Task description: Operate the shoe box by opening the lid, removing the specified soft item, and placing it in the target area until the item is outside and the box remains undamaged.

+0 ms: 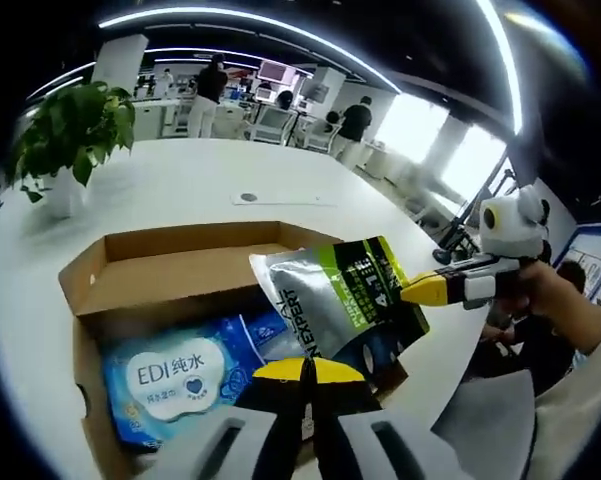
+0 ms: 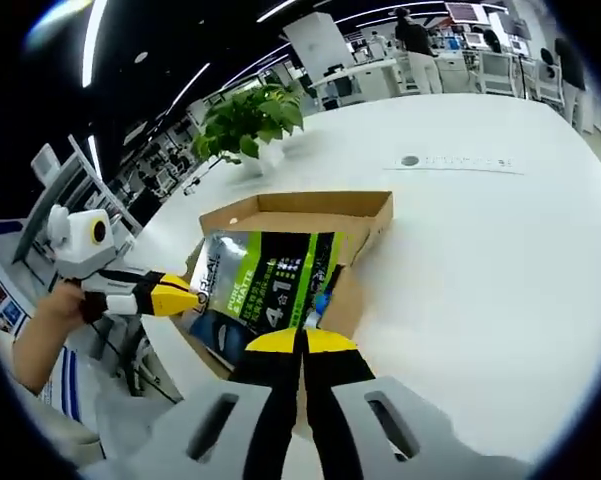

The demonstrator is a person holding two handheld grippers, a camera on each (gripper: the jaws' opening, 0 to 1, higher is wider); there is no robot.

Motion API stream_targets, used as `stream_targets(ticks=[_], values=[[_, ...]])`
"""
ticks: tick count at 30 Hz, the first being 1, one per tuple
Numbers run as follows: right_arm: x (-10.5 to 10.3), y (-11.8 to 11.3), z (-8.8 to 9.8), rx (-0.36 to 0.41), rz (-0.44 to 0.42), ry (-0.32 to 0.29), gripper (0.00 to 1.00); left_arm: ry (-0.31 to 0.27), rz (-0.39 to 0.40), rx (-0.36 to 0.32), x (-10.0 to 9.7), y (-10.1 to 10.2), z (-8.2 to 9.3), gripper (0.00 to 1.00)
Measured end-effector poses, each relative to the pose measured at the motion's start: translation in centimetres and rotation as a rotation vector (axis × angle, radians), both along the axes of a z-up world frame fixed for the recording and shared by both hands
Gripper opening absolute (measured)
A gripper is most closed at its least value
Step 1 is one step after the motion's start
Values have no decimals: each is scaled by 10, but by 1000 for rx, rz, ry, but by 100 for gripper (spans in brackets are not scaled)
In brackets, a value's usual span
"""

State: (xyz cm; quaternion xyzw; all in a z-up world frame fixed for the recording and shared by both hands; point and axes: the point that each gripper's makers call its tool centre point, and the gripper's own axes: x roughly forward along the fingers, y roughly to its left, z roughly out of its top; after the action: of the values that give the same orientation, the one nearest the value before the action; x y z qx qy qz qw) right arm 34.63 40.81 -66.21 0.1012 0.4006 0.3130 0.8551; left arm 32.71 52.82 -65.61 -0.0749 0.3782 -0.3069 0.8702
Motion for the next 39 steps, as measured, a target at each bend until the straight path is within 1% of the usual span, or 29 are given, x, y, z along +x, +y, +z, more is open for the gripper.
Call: stream_targets(ticks=[4,7,18,29,34,37,39], values=[[2,-16,-1,-16,-22,5,0,4,-12,-10,3,-13,0,0],[4,-29,-2,-27,-42,9,0,4,-24,-17,6,-28,0,0],[12,-80,-9,-68,-122,34,0,32,-85,-29,15,-79,-6,0],[18,-120,-18,-107,-179,55,0,63,-120,-37,30,-116,-17,0],[25,-136,-26,-132,-199,64,0,74,-133,-29,36,-130,-23,0],[28,-141,-31,-146,-208,68,0,83,-155,3,40,-140,-31,0],[30,-144,-36,-159,-211,69,0,86,-166,28,43,-143,-36,0]])
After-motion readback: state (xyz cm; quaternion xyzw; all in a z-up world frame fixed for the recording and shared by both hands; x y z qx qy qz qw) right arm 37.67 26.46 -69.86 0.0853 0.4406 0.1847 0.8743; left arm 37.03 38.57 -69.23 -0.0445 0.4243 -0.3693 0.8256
